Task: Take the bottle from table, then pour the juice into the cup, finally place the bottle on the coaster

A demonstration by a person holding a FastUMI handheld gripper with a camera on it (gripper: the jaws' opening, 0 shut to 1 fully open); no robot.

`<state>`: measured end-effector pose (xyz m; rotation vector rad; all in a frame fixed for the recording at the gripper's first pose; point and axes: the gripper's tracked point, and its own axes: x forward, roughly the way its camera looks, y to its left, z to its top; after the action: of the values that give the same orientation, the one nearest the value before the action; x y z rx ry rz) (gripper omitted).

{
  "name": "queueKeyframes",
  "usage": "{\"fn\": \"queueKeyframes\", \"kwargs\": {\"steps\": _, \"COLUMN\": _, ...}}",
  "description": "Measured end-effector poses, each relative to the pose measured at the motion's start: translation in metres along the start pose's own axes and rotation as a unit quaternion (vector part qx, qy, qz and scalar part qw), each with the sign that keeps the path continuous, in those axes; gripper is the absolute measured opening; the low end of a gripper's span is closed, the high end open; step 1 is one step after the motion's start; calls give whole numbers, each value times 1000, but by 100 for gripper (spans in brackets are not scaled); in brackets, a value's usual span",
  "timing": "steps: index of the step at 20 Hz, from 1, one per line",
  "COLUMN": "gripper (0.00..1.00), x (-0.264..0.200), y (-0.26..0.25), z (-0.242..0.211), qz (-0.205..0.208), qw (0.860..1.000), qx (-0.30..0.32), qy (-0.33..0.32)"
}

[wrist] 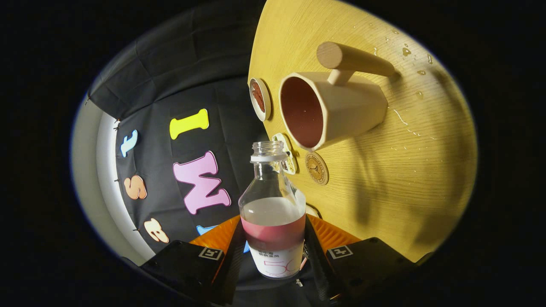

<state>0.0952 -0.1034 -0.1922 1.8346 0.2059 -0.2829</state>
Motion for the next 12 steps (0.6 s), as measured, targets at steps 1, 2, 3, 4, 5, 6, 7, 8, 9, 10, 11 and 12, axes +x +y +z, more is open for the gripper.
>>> {"fn": "queueKeyframes", "kwargs": {"steps": 1, "gripper": 74, "x": -1, "y": 2, "z": 0, "qz": -1, "qw": 1000, "qx": 1, "qy": 7}}
{"fn": "queueKeyframes", "kwargs": {"steps": 2, "gripper": 74, "x": -1, "y": 1, "z": 1, "qz": -3, "qw": 1000, "qx": 0, "qy": 13}}
{"fn": "queueKeyframes", "kwargs": {"steps": 3, "gripper": 74, "x": -1, "y": 1, "z": 3, "qz": -5, "qw": 1000, "qx": -1, "qy": 18}}
{"fn": "queueKeyframes", "kwargs": {"steps": 4, "gripper": 74, "x": -1, "y": 0, "z": 5, "qz": -6, "qw": 1000, "qx": 0, "qy": 22}}
{"fn": "queueKeyframes", "kwargs": {"steps": 5, "gripper": 74, "x": -2, "y": -2, "z": 7, "qz": -8, "qw": 1000, "qx": 4, "qy": 25}}
{"fn": "queueKeyframes", "kwargs": {"steps": 6, "gripper": 74, "x": -3, "y": -2, "z": 9, "qz": -10, "qw": 1000, "qx": 9, "qy": 28}}
{"fn": "queueKeyframes", "kwargs": {"steps": 7, "gripper": 74, "x": -5, "y": -2, "z": 10, "qz": -12, "qw": 999, "qx": 11, "qy": 30}}
{"fn": "queueKeyframes", "kwargs": {"steps": 8, "gripper": 74, "x": -5, "y": -3, "z": 11, "qz": -14, "qw": 999, "qx": 14, "qy": 32}}
{"fn": "queueKeyframes", "kwargs": {"steps": 9, "gripper": 74, "x": -6, "y": -3, "z": 10, "qz": -17, "qw": 999, "qx": 17, "qy": 37}}
{"fn": "queueKeyframes", "kwargs": {"steps": 10, "gripper": 74, "x": -8, "y": -3, "z": 10, "qz": -17, "qw": 999, "qx": 19, "qy": 40}}
{"fn": "queueKeyframes", "kwargs": {"steps": 11, "gripper": 74, "x": -8, "y": -2, "z": 10, "qz": -17, "qw": 999, "qx": 21, "qy": 44}}
{"fn": "queueKeyframes", "kwargs": {"steps": 12, "gripper": 74, "x": -9, "y": -1, "z": 9, "qz": -18, "qw": 998, "qx": 24, "qy": 46}}
